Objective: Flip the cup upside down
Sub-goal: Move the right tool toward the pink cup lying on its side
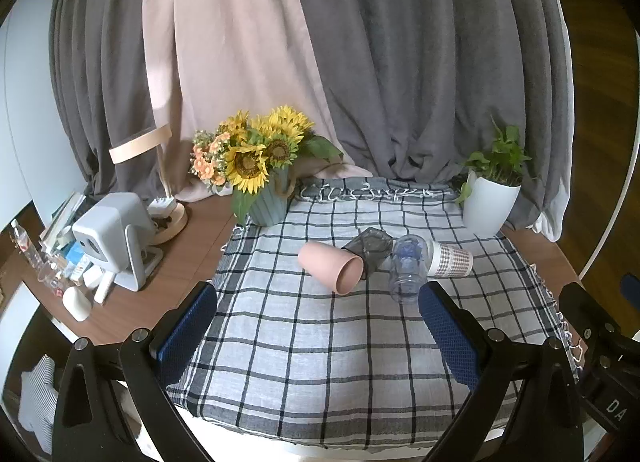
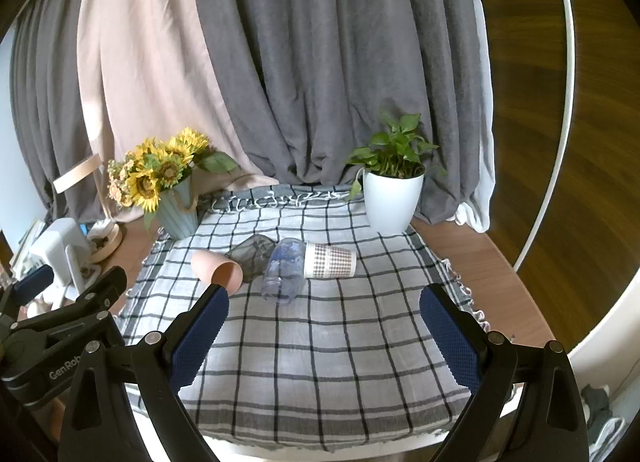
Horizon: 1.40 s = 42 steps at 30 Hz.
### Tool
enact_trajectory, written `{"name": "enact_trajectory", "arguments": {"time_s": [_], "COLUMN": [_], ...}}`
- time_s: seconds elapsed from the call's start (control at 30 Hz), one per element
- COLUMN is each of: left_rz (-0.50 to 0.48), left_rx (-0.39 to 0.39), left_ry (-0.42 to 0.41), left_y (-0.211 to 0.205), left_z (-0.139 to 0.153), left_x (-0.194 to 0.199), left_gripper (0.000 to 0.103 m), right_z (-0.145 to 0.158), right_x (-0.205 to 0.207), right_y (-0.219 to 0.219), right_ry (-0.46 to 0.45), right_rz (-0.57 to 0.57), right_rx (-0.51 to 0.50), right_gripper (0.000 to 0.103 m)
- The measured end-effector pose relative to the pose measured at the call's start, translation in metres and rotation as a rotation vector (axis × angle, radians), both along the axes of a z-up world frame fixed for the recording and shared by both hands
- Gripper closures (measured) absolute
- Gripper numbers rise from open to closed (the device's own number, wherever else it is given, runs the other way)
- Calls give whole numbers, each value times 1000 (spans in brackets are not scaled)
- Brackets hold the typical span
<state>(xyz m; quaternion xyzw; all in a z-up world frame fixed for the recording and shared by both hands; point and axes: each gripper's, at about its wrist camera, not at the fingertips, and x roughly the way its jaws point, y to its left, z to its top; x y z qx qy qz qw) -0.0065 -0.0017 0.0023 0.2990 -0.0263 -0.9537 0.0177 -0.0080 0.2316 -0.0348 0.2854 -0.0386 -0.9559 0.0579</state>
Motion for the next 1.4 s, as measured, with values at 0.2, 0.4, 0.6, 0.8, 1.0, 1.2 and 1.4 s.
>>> {"name": "enact_trajectory", "arguments": {"time_s": [0.2, 0.4, 0.6, 0.8, 1.0, 1.2, 1.4], "left_rz": [5, 8, 9, 11, 30, 80, 191], "left_rx": [-1, -1, -1, -1, -2, 2, 20], "left_ry": [-2, -3, -3, -3, -13, -52, -139], "left_y": [0, -2, -2, -3, -4, -11, -39], "left_z": [-1, 0, 0, 0, -3, -11, -31], "left_x": [-1, -2, -2, -3, -7, -15, -35], "left_gripper": [0, 0, 0, 0, 0, 0, 0], "right_z": [-1, -1, 0, 0, -1, -5, -14], "right_x": [-6, -4, -6, -8, -11, -22, -50], "right_y": [-6, -2, -2, -3, -4, -12, -36], "right_ry": [-3, -5, -10, -9, -15, -47, -106], "right_rz": [3, 2, 11, 17, 23, 74, 184], "right_rx": [2, 1, 3, 3, 6, 19, 35], "right_gripper": [6, 6, 6, 6, 6, 6, 6]}}
